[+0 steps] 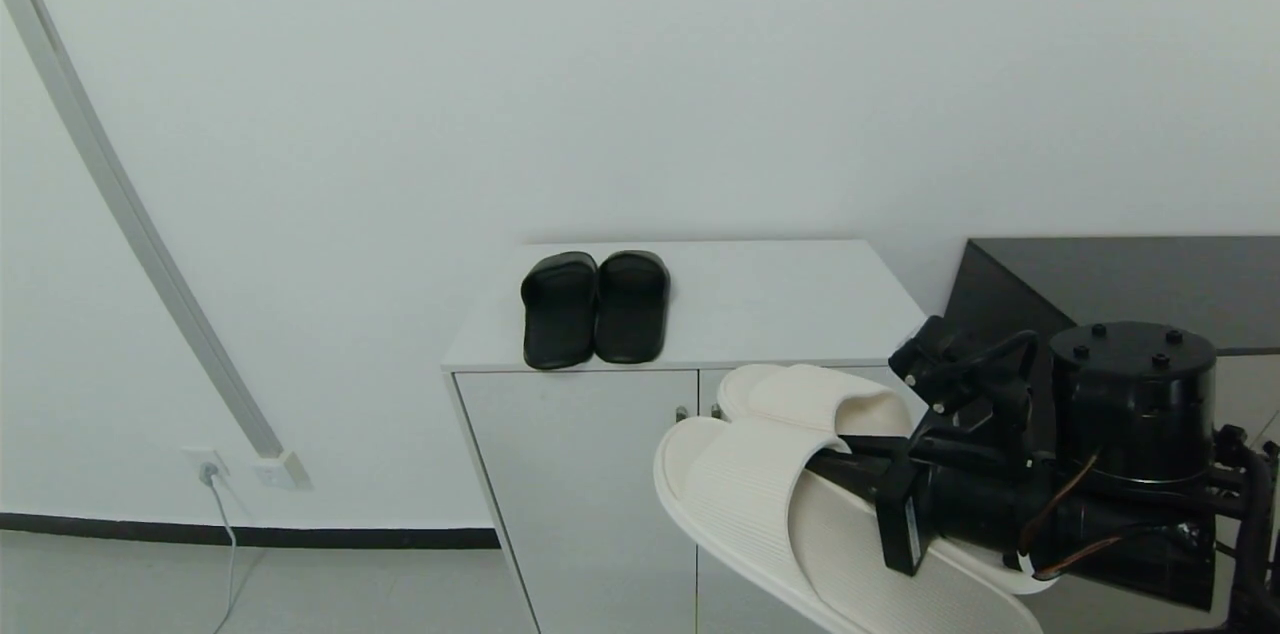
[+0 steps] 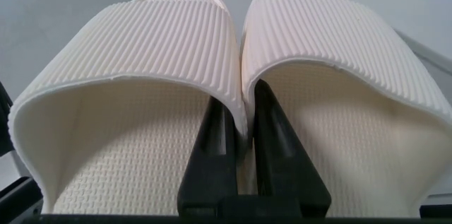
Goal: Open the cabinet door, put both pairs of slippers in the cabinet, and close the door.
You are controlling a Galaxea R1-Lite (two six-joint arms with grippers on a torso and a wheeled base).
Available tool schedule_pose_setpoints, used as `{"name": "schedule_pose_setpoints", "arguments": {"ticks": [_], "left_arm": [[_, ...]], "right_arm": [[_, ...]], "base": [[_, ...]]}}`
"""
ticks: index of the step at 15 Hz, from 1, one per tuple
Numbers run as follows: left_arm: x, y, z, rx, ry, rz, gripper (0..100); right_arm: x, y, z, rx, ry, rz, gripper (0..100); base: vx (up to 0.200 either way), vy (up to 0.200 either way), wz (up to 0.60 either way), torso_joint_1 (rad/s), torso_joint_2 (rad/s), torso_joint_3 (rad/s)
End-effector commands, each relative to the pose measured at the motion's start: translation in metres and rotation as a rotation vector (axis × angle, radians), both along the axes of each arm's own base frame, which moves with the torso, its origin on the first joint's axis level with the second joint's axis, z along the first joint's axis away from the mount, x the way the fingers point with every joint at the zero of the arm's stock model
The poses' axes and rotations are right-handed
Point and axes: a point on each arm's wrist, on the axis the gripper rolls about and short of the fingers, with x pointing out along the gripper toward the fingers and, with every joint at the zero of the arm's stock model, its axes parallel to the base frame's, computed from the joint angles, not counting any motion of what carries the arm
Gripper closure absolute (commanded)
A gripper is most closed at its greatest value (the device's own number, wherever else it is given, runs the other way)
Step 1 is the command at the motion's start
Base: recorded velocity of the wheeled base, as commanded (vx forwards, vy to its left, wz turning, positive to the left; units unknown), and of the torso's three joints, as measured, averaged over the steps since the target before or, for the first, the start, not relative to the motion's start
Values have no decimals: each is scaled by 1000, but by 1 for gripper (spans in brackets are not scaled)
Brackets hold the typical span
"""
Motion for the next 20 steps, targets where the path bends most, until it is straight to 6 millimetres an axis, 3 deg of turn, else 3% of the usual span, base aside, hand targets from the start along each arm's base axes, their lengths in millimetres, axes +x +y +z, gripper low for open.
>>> {"name": "schedule_pose_setpoints", "arguments": {"ticks": [1,20], "left_arm": [[0,0,0,-8,1,1,0],[0,0,0,-5,1,3,0]], "right_arm": [[0,0,-1,-3,3,1,100],[-6,-1,-10,-29,7,15,100]], "base": [[0,0,0,-227,525,290],[0,0,0,-189,515,324]]}}
